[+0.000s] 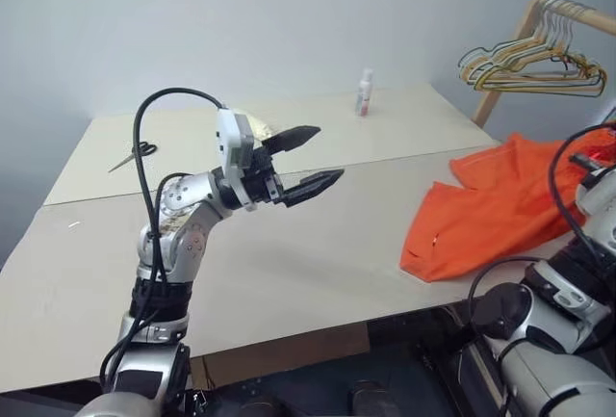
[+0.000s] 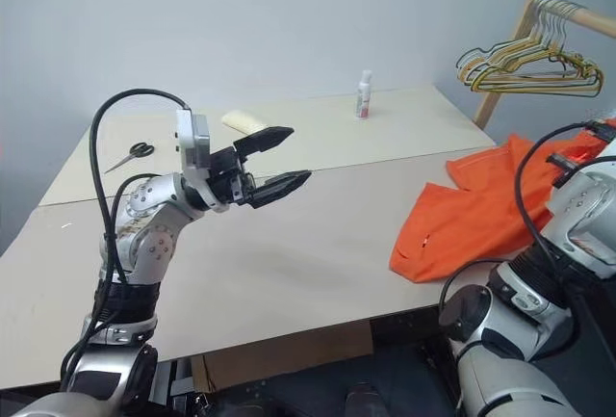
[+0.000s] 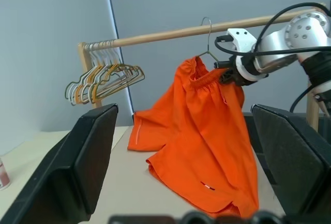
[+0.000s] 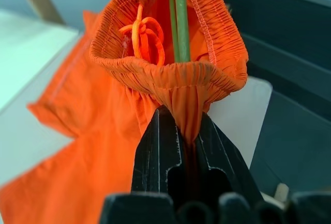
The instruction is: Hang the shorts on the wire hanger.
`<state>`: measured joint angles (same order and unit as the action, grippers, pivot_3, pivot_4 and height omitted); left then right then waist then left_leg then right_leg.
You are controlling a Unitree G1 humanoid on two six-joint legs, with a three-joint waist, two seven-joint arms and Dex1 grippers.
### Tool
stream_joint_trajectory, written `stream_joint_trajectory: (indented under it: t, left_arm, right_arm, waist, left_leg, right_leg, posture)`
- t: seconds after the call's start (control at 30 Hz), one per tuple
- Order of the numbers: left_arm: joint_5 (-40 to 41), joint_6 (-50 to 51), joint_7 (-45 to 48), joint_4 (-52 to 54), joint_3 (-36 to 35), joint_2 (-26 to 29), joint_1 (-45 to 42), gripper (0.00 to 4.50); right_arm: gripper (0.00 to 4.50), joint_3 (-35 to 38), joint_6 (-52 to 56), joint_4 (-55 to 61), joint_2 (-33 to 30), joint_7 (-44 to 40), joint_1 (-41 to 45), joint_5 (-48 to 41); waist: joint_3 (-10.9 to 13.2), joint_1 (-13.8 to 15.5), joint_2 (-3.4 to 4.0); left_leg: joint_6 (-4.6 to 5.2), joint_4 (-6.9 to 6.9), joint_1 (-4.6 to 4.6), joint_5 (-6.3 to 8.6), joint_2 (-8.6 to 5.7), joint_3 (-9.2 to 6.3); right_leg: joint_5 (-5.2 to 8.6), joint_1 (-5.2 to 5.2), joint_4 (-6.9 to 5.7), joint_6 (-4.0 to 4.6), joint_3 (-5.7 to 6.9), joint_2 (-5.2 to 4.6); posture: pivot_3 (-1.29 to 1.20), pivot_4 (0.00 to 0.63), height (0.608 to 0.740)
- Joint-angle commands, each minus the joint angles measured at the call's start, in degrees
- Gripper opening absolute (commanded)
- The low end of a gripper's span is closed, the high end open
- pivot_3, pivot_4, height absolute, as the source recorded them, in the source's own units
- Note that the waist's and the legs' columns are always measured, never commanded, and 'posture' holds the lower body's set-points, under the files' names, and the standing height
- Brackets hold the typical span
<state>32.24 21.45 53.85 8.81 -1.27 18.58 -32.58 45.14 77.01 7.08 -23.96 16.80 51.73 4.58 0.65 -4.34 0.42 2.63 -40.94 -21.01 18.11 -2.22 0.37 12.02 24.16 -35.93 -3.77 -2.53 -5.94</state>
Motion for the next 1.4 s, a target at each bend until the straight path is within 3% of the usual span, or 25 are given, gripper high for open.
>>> stream_joint_trajectory:
  t: [0.03,0.4,0.73,1.07,1.27,1.4]
  left_arm:
    - [0.18,-0.45,-1.01,2.18,-0.06,0.70,0.80,4.48]
    - [-3.09,-2.39,-3.53,1.32,2.21,-0.42,1.26,4.48]
    - [-2.72,-3.90,-1.47,1.82,3.23,0.47,1.89,4.48]
    - [-1.37,-4.17,-1.66,1.52,2.54,-1.16,1.54,4.48]
    - [-1.41,-4.42,-1.94,1.66,2.37,-1.67,1.62,4.48]
    - [-0.37,-3.90,-2.08,2.78,1.74,-1.84,2.27,4.50]
  right_arm:
    - [0.00,-0.35,-5.73,-4.22,-4.63,0.29,3.68,-0.36]
    - [0.00,-1.46,-18.47,-30.69,-16.08,1.58,12.46,-2.91]
    - [0.00,6.26,-25.31,-51.32,-24.61,6.00,18.51,-11.69]
    - [0.00,5.25,-25.89,-58.46,-27.18,10.28,18.96,-16.52]
    - [0.00,-2.95,-24.91,-58.29,-27.51,9.79,17.63,-13.55]
    - [1.29,-5.08,-24.98,-57.74,-26.96,10.00,16.92,-13.71]
  waist:
    - [-0.04,-0.09,0.06]
    - [-0.04,-1.46,0.09]
    - [0.03,-1.48,0.16]
    - [0.08,-1.39,0.20]
    - [0.09,-1.41,0.22]
    - [0.10,-1.26,0.22]
  left_leg:
    - [0.07,0.02,0.04,0.03,0.00,0.00]
    - [0.34,0.17,0.25,0.13,-0.02,0.10]
    - [0.53,0.40,0.83,0.24,0.13,0.19]
    - [0.55,0.41,0.83,0.25,0.15,0.32]
    - [0.57,0.42,0.83,0.26,0.16,0.39]
    - [0.57,0.42,0.84,0.26,0.17,0.40]
  right_leg:
    - [0.00,-0.03,0.04,0.00,0.00,0.01]
    - [0.01,-0.25,0.35,0.00,-0.10,0.00]
    - [-0.03,-1.08,1.02,-0.07,-0.12,0.16]
    - [-0.04,-1.07,1.03,-0.09,-0.25,0.21]
    - [-0.05,-1.07,1.03,-0.11,-0.33,0.23]
    - [-0.05,-1.07,1.05,-0.11,-0.34,0.25]
  posture:
    - [-0.09,0.000,0.740]
    - [-0.11,0.000,0.740]
    - [-0.09,0.000,0.740]
    - [-0.10,0.000,0.740]
    - [-0.08,0.000,0.740]
    - [-0.08,0.000,0.740]
